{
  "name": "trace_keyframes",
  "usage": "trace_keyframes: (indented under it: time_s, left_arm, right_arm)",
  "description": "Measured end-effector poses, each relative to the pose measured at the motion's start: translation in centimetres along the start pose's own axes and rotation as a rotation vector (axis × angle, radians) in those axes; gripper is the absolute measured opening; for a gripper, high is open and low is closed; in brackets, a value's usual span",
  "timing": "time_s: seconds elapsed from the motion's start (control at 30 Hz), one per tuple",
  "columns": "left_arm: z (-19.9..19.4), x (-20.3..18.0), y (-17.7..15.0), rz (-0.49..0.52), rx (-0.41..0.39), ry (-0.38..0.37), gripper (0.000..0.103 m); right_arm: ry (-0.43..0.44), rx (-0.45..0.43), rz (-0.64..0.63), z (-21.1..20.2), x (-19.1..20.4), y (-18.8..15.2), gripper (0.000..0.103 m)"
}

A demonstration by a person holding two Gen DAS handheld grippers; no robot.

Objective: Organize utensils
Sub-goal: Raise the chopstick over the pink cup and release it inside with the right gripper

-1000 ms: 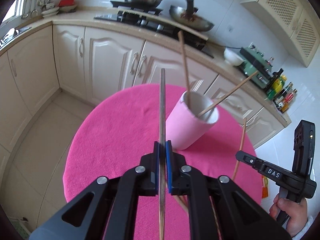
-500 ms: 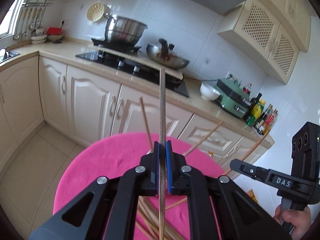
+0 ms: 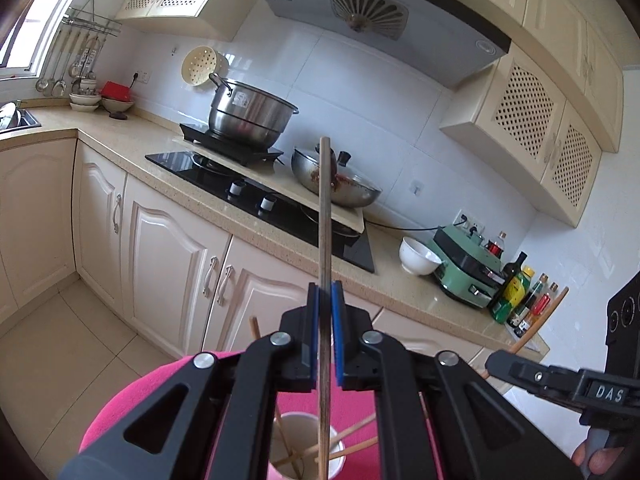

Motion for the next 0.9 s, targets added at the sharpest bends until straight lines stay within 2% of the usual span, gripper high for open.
trace_keyframes:
  time_s: [0.17,0.43,0.7,0.9]
  left_arm:
    - [1.5,0.2,-0.2,-0.013,-0.025,0.014,0.006]
    - [4.2,0.7,-2.0,0.028,-0.050,0.062,0.006]
    - [5.3,1.3,-5.2,0.081,0.007,0.090,0.006]
    - [4.7,1.6,-6.2,0.116,0.039,0.082,0.006]
  right_arm:
    - [-0.004,0.052,-0.007,1.6,-0.8,-0.5,0.005]
    - [-0.001,0.114,-0.012,3.5,-1.6,-2.0,0.005]
    - [0.007,0.155,-0.006,4.4,-1.6,-3.2,0.005]
    - [0.003,0.157,-0.004,4.4,-1.2,-3.4,0.005]
Point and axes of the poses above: each gripper's, at about its wrist camera, not at the fingertips, and z roughly the way its jaws point, x to its left, y to its top, the point moved 5 cm from there along z, roughly the way its jaws point, and after that the axes turned 7 degrees about y, right-handed, at the moved point
